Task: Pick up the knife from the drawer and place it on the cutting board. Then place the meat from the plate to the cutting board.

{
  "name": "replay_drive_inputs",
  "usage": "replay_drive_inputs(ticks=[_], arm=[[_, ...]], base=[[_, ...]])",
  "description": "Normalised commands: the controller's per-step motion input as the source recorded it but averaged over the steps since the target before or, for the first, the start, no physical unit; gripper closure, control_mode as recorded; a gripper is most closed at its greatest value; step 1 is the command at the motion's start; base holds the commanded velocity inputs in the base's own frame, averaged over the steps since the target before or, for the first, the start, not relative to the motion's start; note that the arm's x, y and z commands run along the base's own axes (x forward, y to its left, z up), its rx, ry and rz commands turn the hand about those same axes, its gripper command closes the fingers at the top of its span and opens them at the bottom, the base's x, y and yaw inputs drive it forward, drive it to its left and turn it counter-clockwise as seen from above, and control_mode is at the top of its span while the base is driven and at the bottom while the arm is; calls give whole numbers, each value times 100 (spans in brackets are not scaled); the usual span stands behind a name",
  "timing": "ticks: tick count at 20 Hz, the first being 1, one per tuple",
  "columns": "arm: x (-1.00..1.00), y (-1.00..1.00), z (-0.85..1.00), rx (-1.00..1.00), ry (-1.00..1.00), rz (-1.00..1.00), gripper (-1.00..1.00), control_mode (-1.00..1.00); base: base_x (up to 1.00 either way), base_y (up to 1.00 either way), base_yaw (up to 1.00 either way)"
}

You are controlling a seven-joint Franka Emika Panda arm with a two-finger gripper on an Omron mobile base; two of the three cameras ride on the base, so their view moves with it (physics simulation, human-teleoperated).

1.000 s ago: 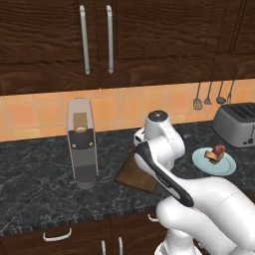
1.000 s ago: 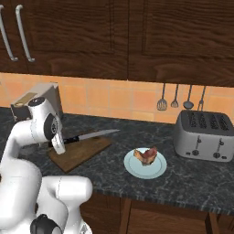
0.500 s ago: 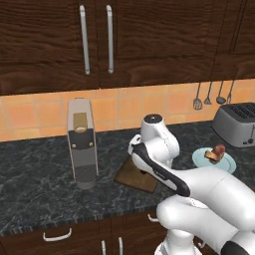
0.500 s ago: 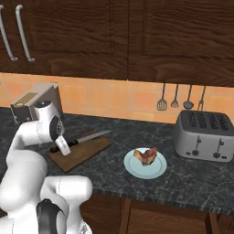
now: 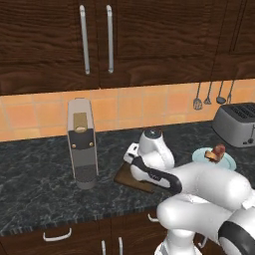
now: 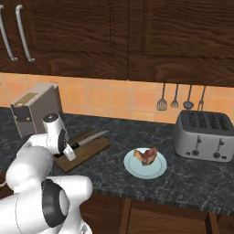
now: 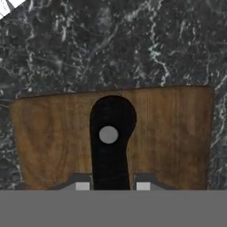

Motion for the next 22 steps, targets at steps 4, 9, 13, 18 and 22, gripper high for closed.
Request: replay_drive_inputs(ticks=[4, 9, 13, 18, 22], arm=[[66, 36, -16, -1, 0, 3, 100, -100], [25, 10, -6, 0, 2, 4, -100, -100], [4, 1, 0, 0, 0, 0, -100, -100], [-39, -50, 57, 0, -7, 0, -100, -100], [-100, -100, 99, 0, -11, -2, -100, -100]], base=[[0, 0, 0], [0, 0, 0], [0, 0, 0], [0, 0, 0], [0, 0, 0]])
